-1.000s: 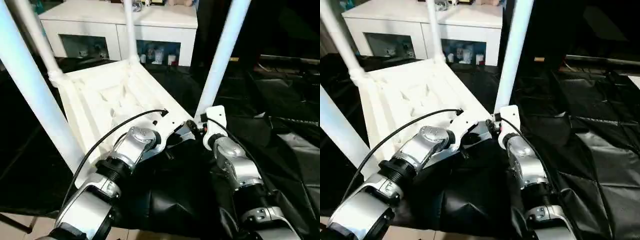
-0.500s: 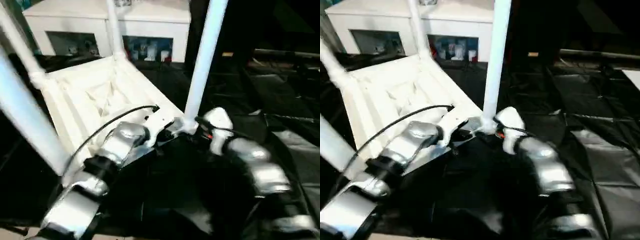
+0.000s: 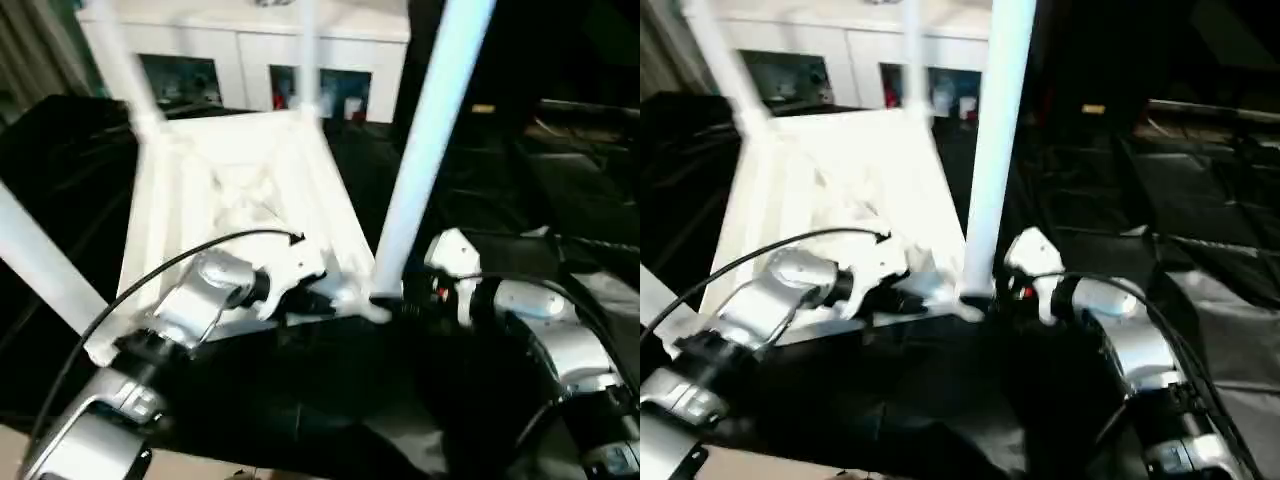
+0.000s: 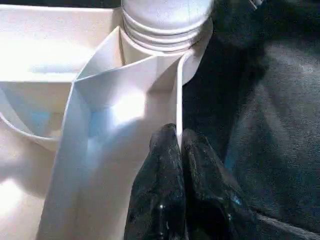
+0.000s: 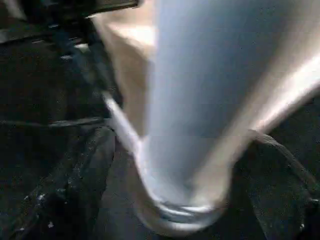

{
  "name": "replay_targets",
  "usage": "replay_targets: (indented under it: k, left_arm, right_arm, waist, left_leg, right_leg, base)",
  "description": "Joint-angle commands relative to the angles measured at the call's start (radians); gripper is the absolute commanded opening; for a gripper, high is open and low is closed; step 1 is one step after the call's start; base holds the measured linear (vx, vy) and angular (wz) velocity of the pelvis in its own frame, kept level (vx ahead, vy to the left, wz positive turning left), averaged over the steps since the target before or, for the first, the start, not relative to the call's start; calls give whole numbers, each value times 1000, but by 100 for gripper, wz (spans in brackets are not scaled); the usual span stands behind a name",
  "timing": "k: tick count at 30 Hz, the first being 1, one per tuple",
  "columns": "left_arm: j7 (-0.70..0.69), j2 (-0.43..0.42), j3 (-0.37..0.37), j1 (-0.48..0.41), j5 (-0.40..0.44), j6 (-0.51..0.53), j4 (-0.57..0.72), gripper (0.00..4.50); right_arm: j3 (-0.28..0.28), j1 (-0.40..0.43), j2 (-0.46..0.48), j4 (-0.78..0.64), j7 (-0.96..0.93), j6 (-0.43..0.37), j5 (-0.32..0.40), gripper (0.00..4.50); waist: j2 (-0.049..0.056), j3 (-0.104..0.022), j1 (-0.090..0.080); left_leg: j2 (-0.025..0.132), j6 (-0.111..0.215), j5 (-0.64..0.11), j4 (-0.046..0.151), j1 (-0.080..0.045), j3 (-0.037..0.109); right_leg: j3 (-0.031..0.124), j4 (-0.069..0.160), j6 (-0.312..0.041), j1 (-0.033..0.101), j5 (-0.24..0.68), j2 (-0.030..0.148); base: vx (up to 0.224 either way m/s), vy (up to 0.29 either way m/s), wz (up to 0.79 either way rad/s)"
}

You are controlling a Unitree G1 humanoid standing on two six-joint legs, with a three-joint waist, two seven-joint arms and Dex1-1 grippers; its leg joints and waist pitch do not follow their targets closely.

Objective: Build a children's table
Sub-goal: Rotate leg to tighten

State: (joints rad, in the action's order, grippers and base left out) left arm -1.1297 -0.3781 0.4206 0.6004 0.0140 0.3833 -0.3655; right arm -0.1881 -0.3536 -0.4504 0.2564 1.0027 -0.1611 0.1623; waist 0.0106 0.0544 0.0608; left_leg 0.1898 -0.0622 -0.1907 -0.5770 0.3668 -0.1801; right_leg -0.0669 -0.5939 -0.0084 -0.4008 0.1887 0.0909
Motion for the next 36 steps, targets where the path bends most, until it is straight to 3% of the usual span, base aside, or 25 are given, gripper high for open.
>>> replay_targets:
  k: [1,18,25,28,32,34,36]
  left_arm:
    - [-33,2,50,-22,0,22,4,0]
    - [-47,-15,51,-39,4,50,44,0]
    - [-40,-10,51,-50,5,68,45,0]
    - [30,30,28,-40,15,57,3,0]
    - [166,98,-4,-6,38,51,-79,0]
    - [212,121,-16,4,43,50,-103,0]
    - [302,164,-38,22,53,56,-148,0]
  right_arm:
    - [-9,-1,-15,-8,9,0,-2,391]
    - [-4,-7,-14,13,23,2,-7,254]
    - [3,0,23,51,-48,-27,-19,220]
    - [19,-1,63,97,-135,-41,-34,210]
    - [9,22,122,108,-226,-60,-53,206]
    - [2,25,140,109,-262,-58,-70,203]
    - [6,19,184,125,-353,-64,-97,202]
  waist:
    - [-3,-57,-4]
    - [-5,-61,-4]
    - [-3,-61,-8]
    - [-4,-54,-14]
    - [-5,-38,-23]
    - [-7,-44,-26]
    - [-5,-45,-29]
  left_leg:
    - [41,90,-128,61,-8,7]
    - [38,94,-112,56,-8,7]
    - [36,88,-119,56,-7,6]
    - [36,69,-170,62,-7,7]
    - [33,9,-332,73,-24,13]
    - [34,-3,-348,75,-25,19]
    - [33,-1,-347,75,-24,17]
  right_leg:
    - [44,52,-280,56,48,50]
    - [43,50,-276,57,48,48]
    - [42,51,-277,58,60,48]
    - [41,62,-259,55,151,48]
    - [38,94,-181,45,439,52]
    - [40,99,-146,44,479,54]
    - [42,99,-145,38,464,52]
  base:
    - [0,0,0]
    - [0,0,0]
    - [0,0,0]
    - [0,0,0]
    - [0,0,0]
    - [0,0,0]
    - [0,0,0]
